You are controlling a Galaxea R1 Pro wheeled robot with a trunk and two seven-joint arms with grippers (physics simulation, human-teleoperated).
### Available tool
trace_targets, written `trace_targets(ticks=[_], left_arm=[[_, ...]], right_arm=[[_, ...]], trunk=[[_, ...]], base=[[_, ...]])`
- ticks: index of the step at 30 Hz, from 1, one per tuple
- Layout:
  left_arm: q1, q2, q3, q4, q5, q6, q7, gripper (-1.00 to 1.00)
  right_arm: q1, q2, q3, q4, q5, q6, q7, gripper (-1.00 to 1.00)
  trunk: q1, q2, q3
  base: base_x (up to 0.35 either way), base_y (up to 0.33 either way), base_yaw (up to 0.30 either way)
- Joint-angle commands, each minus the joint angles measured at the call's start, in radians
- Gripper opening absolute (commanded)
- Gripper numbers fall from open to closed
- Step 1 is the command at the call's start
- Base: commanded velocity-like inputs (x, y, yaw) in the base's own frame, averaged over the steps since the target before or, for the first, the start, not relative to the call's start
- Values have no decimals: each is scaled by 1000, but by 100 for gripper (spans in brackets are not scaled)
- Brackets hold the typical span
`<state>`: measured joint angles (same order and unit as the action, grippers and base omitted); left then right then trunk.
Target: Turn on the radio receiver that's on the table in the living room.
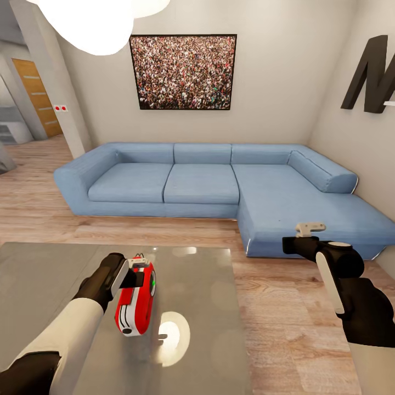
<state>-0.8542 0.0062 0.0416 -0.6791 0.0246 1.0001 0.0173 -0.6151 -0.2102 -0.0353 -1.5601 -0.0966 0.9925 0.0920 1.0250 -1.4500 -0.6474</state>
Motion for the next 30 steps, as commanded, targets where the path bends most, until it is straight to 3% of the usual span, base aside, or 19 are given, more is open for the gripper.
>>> trace_targets(ticks=[1,30], left_arm=[[0,0,0,0,-2,0,0,-100],[0,-1,-2,-4,-1,-2,-3,-100]], right_arm=[[0,0,0,1,0,0,0,-100],[0,-1,0,1,0,0,0,-100]], trunk=[[0,0,0],[0,0,0]], base=[[0,0,0],[0,0,0]])
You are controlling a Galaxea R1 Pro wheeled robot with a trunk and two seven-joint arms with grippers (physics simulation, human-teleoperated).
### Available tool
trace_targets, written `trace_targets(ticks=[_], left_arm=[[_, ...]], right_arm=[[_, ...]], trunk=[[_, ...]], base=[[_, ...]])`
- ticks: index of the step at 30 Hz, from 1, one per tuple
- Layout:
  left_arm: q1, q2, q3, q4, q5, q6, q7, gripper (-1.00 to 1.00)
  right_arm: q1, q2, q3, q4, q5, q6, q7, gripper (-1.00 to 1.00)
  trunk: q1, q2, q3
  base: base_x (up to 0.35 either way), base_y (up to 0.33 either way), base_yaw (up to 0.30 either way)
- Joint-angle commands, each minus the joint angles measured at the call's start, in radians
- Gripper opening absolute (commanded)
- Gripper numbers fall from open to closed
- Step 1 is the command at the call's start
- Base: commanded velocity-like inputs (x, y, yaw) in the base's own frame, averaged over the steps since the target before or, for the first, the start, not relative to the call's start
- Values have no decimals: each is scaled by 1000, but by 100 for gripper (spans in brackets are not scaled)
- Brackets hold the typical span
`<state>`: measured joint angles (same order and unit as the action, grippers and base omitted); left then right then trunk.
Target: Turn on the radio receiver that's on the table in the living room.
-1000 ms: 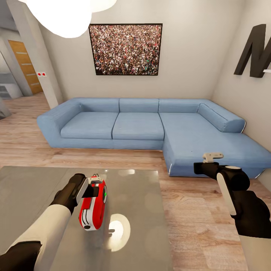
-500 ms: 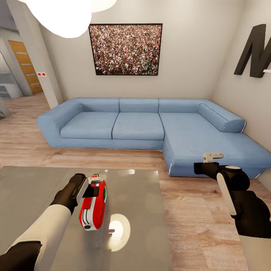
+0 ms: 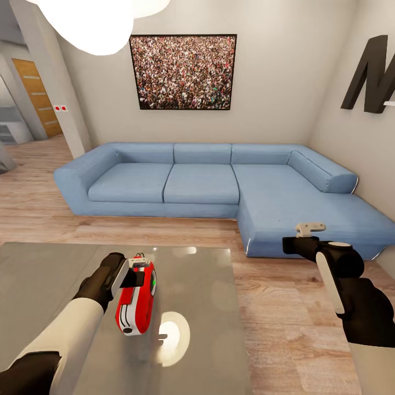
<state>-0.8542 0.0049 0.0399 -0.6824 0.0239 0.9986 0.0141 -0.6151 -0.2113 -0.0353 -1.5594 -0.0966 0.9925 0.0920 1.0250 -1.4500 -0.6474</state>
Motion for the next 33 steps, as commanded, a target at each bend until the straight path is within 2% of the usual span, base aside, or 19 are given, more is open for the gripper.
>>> trace_targets(ticks=[1,11,12,33], left_arm=[[0,0,0,0,-1,0,0,-100],[0,1,0,-2,-1,0,0,-100],[0,1,0,-3,0,0,0,100],[0,1,0,-8,-1,0,0,100]], right_arm=[[0,0,0,0,0,0,0,-100],[0,0,0,0,0,0,0,-100],[0,0,0,0,0,0,0,-100],[0,0,-1,-1,0,0,0,-100]], trunk=[[0,0,0],[0,0,0],[0,0,0],[0,0,0]], base=[[0,0,0],[0,0,0],[0,0,0],[0,0,0]])
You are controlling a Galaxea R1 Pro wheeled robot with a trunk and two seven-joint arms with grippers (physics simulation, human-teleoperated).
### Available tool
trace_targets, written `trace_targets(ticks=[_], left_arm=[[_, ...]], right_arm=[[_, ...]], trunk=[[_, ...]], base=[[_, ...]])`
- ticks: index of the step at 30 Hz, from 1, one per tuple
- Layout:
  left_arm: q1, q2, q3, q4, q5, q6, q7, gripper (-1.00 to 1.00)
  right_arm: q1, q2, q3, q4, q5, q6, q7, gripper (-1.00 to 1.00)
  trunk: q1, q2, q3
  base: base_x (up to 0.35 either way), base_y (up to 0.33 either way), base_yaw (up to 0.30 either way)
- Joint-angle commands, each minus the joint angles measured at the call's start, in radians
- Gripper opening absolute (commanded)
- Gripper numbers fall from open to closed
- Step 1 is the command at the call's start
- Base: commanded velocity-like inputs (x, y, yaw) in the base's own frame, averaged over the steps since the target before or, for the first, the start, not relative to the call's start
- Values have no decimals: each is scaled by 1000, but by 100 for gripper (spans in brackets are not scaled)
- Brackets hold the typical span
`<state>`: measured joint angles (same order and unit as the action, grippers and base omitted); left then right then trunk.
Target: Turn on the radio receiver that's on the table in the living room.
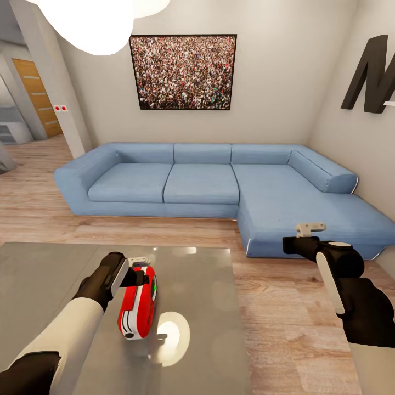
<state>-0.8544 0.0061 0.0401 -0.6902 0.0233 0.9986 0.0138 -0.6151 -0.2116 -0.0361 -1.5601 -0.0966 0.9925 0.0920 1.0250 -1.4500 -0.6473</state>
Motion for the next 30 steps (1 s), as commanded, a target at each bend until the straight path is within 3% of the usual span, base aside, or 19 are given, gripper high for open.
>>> trace_targets(ticks=[1,30], left_arm=[[0,0,0,0,0,0,0,100],[0,0,0,-3,1,0,-1,100]], right_arm=[[0,0,0,0,0,0,0,-100],[0,0,1,0,0,0,0,-100]], trunk=[[0,0,0],[0,0,0]], base=[[0,0,0],[0,0,0]])
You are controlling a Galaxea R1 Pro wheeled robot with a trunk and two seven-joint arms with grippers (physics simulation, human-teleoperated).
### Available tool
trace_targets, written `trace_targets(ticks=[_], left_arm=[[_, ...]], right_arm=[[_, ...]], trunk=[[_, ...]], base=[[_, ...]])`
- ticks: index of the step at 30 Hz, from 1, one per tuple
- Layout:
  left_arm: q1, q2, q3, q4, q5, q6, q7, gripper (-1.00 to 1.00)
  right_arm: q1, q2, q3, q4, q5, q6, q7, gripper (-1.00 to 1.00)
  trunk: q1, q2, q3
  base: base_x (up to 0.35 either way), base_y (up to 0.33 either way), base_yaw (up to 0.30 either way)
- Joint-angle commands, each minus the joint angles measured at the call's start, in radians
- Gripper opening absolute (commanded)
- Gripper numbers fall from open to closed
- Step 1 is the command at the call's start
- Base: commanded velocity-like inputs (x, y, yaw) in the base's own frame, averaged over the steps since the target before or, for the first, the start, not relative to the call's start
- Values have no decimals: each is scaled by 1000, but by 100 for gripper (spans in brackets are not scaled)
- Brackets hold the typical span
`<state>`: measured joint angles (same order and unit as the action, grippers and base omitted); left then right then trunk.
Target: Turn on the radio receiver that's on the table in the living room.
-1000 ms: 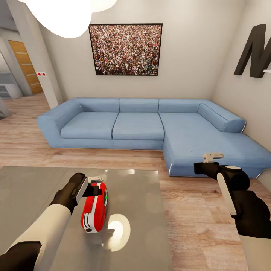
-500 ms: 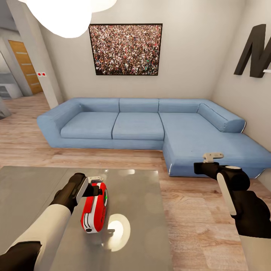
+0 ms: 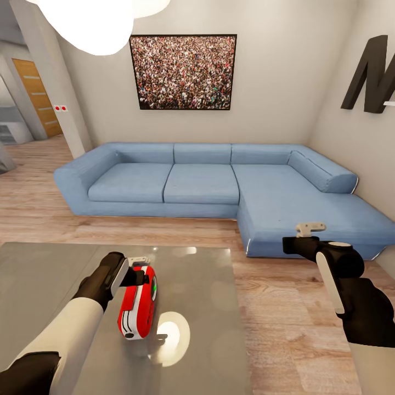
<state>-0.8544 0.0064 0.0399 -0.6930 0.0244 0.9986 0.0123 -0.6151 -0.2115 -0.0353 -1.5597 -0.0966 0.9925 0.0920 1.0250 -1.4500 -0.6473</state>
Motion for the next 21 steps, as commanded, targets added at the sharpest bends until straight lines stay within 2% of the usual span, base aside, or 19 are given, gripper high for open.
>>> trace_targets(ticks=[1,7,21], left_arm=[[0,0,0,-7,0,0,0,100],[0,0,0,-26,0,0,0,100],[0,-2,0,-26,0,0,0,100]], right_arm=[[0,0,0,0,0,0,0,-100],[0,0,-1,0,0,0,0,-100],[0,0,-2,0,0,0,0,-100]], trunk=[[0,0,0],[0,0,0],[0,0,0]], base=[[0,0,0],[-40,0,0],[-312,0,0]])
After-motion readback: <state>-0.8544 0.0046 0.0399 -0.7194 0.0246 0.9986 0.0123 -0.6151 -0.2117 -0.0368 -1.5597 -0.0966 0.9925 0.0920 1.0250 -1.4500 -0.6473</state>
